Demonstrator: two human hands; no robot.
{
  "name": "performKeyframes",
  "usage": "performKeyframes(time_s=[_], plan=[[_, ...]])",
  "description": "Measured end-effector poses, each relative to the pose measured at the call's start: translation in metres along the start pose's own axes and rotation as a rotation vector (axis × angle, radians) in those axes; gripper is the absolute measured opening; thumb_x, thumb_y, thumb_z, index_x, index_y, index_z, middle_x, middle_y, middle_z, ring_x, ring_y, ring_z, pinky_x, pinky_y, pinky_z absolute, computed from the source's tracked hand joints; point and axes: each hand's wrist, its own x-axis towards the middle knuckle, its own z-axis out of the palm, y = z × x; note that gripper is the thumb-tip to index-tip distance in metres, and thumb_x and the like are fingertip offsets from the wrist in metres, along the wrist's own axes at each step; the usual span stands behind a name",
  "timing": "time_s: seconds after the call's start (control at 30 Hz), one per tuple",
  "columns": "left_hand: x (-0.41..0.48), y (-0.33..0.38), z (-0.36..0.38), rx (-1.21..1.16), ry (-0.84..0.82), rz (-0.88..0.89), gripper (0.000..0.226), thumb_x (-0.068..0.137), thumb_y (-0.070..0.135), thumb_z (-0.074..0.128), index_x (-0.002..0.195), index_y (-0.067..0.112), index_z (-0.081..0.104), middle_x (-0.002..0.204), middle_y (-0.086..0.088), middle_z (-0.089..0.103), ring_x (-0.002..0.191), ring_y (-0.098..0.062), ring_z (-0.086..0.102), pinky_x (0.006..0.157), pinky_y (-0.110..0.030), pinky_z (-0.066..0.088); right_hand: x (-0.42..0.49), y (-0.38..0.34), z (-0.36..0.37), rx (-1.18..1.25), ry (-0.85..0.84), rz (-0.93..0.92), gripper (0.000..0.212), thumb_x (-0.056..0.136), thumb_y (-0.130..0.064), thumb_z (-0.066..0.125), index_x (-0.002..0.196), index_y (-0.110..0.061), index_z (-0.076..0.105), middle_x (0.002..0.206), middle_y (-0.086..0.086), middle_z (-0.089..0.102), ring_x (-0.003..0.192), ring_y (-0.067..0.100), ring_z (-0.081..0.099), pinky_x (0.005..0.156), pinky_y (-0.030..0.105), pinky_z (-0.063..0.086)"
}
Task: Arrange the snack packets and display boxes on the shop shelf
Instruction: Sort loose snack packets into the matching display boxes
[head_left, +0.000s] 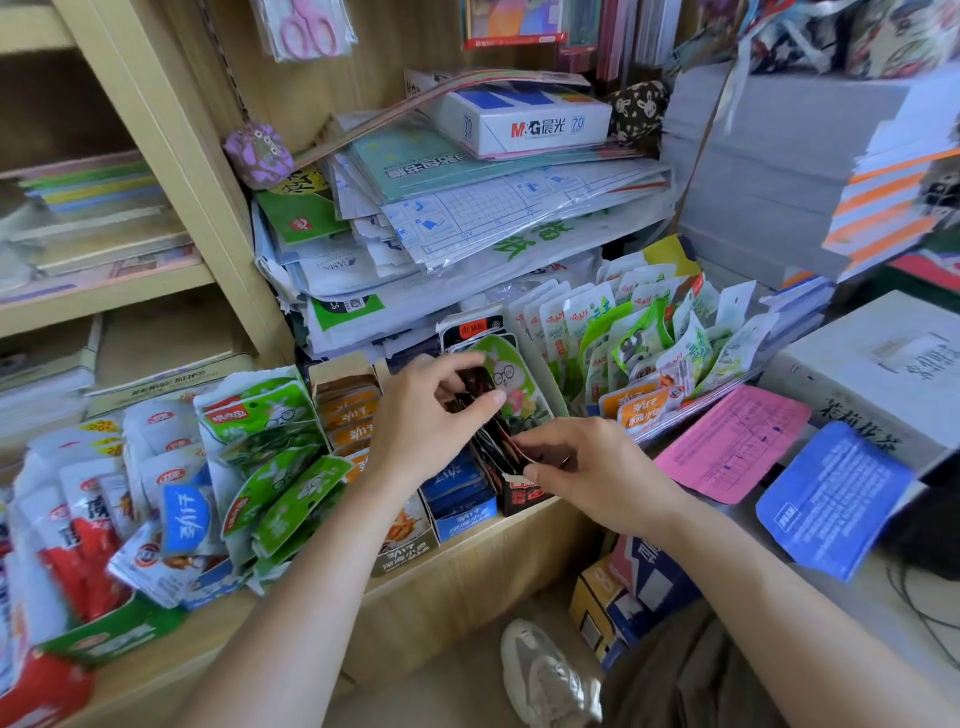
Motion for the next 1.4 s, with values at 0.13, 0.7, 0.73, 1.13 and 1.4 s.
performKeyframes(time_s=[0.13,0.7,0.73,1.13,1.4], plan=[[-0.010,-0.008,0.001,0.028,-0.114,0.003,0.070,0.067,0.078,0.065,0.128,0.044,0.060,0.120,0.015,0.048,0.120,-0.009,0.047,0.096,-0.031,0.044,0.001,0.001,-0.003,0.017,-0.020,-0.003,0.030,0.089,-0.019,0.074,0.119,-0.019,0.073,0.099,-0.012,0.073,0.085,0.001,0.068,0.077,0.016,0.055],[-0.031,-0.020,0.001,-0.007,-0.071,0.040,0.049,0.070,0.070,0.067,0.107,0.038,0.069,0.117,0.020,0.055,0.114,0.003,0.051,0.094,-0.027,0.046,0.049,0.008,0.012,-0.355,0.267,0.111,0.028,0.086,-0.025,0.076,0.109,-0.014,0.067,0.082,0.006,0.072,0.076,0.030,0.067,0.069,0.040,0.056],[-0.032,-0.020,0.001,-0.005,-0.069,0.039,0.049,0.070,0.070,0.067,0.108,0.038,0.069,0.117,0.021,0.055,0.114,0.002,0.052,0.093,-0.026,0.046,0.049,0.007,0.010,-0.328,0.295,0.117,0.023,0.087,-0.022,0.075,0.107,-0.013,0.068,0.081,0.007,0.071,0.075,0.030,0.067,0.069,0.041,0.056],[-0.058,-0.015,-0.018,0.166,-0.214,0.122,0.060,0.092,0.059,0.059,0.148,0.041,0.045,0.152,0.022,0.042,0.138,0.002,0.038,0.113,-0.027,0.032,0.036,-0.010,-0.039,0.259,0.828,0.059,0.009,0.089,-0.016,0.074,0.091,-0.017,0.066,0.077,-0.006,0.070,0.074,0.018,0.071,0.067,0.031,0.058],[-0.108,-0.025,-0.083,0.352,0.097,0.230,0.030,0.084,0.037,0.074,0.111,0.025,0.077,0.107,0.014,0.072,0.100,-0.003,0.064,0.089,-0.025,0.054,0.045,-0.065,0.002,0.566,0.561,-0.195,0.012,0.087,0.001,0.072,0.088,0.005,0.061,0.077,0.013,0.072,0.067,0.019,0.068,0.063,0.029,0.053]])
